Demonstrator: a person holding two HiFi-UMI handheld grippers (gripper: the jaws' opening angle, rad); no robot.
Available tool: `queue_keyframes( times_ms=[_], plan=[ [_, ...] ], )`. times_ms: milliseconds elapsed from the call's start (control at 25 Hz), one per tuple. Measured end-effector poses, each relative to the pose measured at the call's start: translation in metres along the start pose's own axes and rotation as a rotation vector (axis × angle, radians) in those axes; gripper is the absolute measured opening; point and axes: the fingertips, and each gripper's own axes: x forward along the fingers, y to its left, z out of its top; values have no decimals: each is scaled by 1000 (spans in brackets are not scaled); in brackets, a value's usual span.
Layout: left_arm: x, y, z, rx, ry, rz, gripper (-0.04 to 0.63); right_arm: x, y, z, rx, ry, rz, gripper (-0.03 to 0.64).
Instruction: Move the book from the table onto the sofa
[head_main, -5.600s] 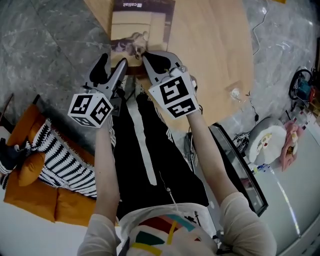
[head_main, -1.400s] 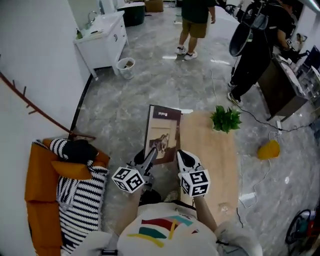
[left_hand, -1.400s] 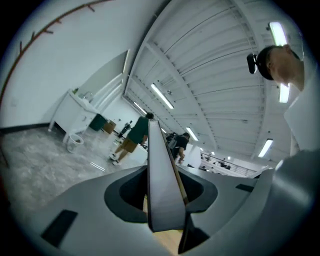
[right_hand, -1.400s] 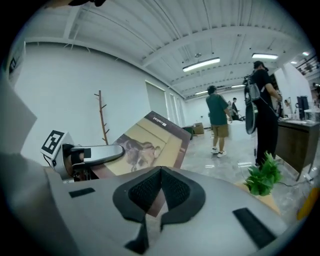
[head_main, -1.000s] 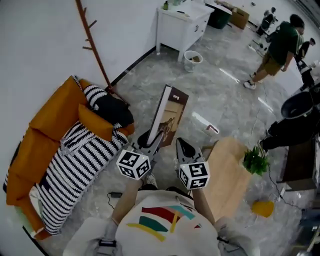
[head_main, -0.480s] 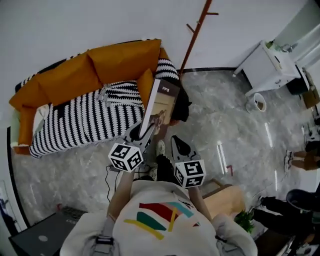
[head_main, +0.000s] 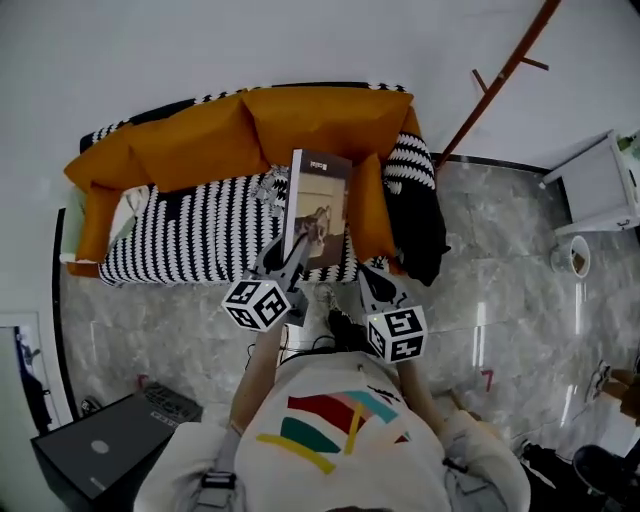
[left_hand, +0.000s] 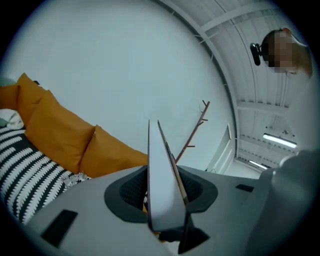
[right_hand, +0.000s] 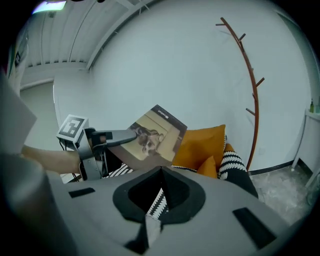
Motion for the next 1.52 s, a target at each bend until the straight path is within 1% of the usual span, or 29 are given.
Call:
queue_keyframes(
  times_ms=[120, 240, 320, 400, 440, 480, 560, 680, 840, 920, 1000, 1080, 1120, 1160, 1240, 1360, 1440, 1520],
  plan=[
    [21, 33, 31, -23, -33, 26, 153, 37, -13, 23, -8, 0, 25, 11],
    [36, 61, 60, -31, -68, 58, 153, 70, -27, 53, -40, -13, 23, 11],
    [40, 74, 69, -88, -97, 57, 153, 87, -35, 64, -41, -8, 19, 11],
    [46, 86, 67, -184, -89, 18, 154, 103, -38, 69, -26, 7, 19, 11],
    [50, 95, 62, -223, -67, -2, 154, 111, -36, 70, -16, 15, 22, 11],
    [55, 105, 55, -244, -38, -9, 153, 119, -34, 72, -7, 21, 24, 11],
    [66, 127, 37, -270, 28, 5, 153, 132, -31, 77, 1, 34, 21, 11],
    [87, 157, 11, -338, 125, 6, 153, 151, -34, 87, -3, 54, -19, 11],
    [117, 188, -16, -379, 235, -7, 154, 179, -42, 89, 17, 121, -77, 11],
    [133, 205, -29, -401, 286, -15, 153, 195, -40, 90, 47, 134, -102, 11],
    [147, 215, -42, -420, 325, -6, 154, 201, -33, 96, 60, 134, -95, 11],
    [159, 219, -61, -440, 372, 15, 155, 201, -28, 100, 24, 151, -69, 11],
    [163, 220, -73, -445, 409, 22, 155, 199, -29, 98, 9, 165, -71, 11],
    [167, 222, -84, -444, 451, 29, 155, 198, -35, 94, 9, 179, -87, 11],
    [179, 226, -103, -438, 516, 50, 155, 196, -59, 90, 54, 196, -143, 11],
    [203, 244, -117, -427, 565, 76, 155, 195, -92, 94, 153, 186, -207, 11],
    [207, 256, -133, -386, 640, 77, 154, 188, -103, 90, 182, 202, -254, 11],
    [205, 258, -155, -319, 744, 75, 153, 182, -111, 84, 189, 226, -297, 11]
  ],
)
